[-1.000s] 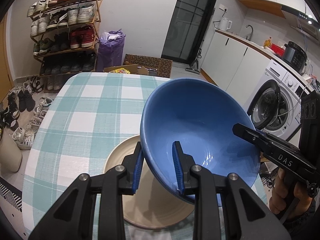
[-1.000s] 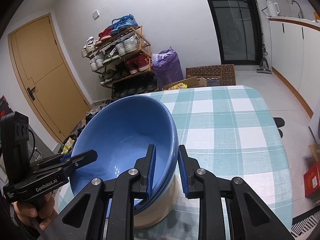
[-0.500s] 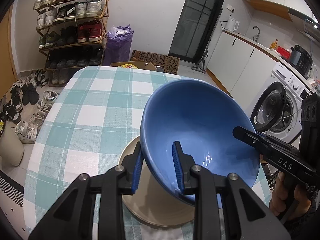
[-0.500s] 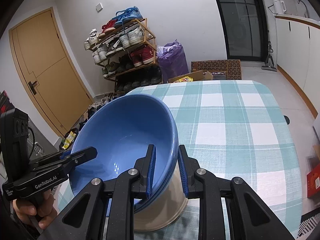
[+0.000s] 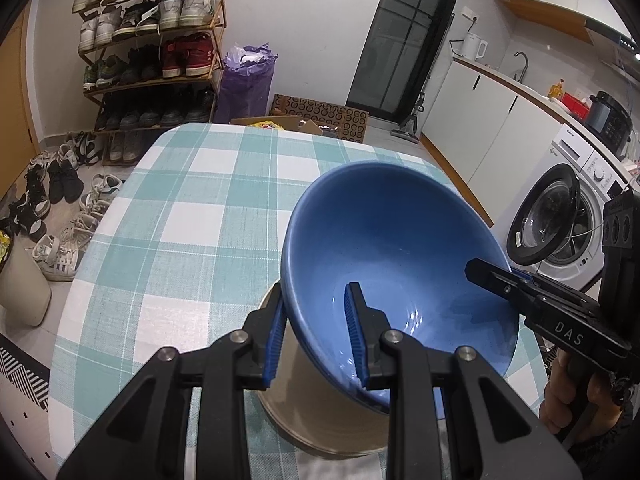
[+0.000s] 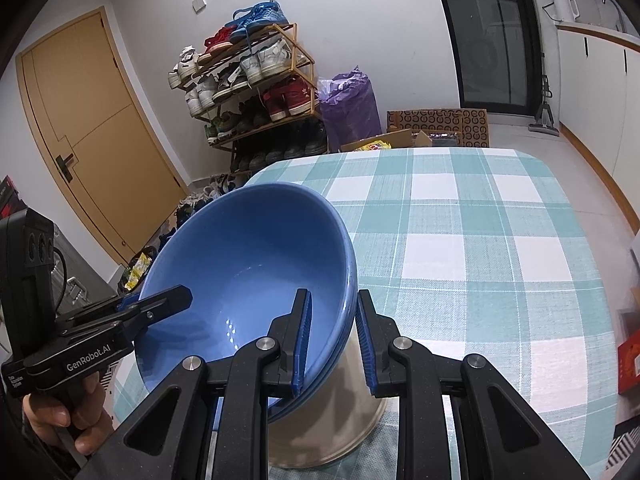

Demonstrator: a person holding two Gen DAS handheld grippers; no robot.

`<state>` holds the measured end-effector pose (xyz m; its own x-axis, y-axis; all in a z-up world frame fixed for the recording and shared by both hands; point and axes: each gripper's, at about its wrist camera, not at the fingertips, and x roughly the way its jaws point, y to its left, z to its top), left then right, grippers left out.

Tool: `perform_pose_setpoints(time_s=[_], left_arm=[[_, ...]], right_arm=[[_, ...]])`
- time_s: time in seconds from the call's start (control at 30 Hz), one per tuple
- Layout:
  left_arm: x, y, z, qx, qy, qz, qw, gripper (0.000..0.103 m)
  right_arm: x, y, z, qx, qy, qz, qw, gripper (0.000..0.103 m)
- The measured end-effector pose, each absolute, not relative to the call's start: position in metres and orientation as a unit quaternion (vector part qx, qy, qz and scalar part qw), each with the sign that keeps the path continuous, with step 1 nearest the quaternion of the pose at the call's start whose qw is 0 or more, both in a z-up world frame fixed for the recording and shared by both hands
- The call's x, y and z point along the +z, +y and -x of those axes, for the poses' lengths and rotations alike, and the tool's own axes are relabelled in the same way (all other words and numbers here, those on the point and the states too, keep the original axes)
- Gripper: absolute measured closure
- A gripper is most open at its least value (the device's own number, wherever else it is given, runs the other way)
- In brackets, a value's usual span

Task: Organize plates and bowls
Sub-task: 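Lift the stacked blue bowls with both grippers and carry them over the beige plates, then lower the stacked blue bowls onto the beige plate stack with both grippers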

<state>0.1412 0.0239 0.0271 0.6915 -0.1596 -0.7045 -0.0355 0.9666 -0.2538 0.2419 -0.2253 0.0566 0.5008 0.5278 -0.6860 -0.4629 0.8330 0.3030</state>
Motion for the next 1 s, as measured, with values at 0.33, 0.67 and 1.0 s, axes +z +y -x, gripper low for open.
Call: perform_pose_setpoints(time_s=[0.33,0.67,1.0], left_arm=[[0.016,0.029,-0.147,-0.031,0.401,0.129,0.907,0.077],[0.006,0.030,-0.152,-0.031,0.410,0.132,0.902,0.077],[0.003,0.029,-0.154,-0.033,0.409,0.130,0.903,0.077]], right_arm=[[0.044,-0.221,-0.247,0.285,0.424,-0.038,0.859,0.081],[0.037,-0.218,-0.251,0.280,0.434,-0.036,0.855,0.081],[0.031,-0.217,-0.256,0.276,0.441,-0.038,0.853,0.080]])
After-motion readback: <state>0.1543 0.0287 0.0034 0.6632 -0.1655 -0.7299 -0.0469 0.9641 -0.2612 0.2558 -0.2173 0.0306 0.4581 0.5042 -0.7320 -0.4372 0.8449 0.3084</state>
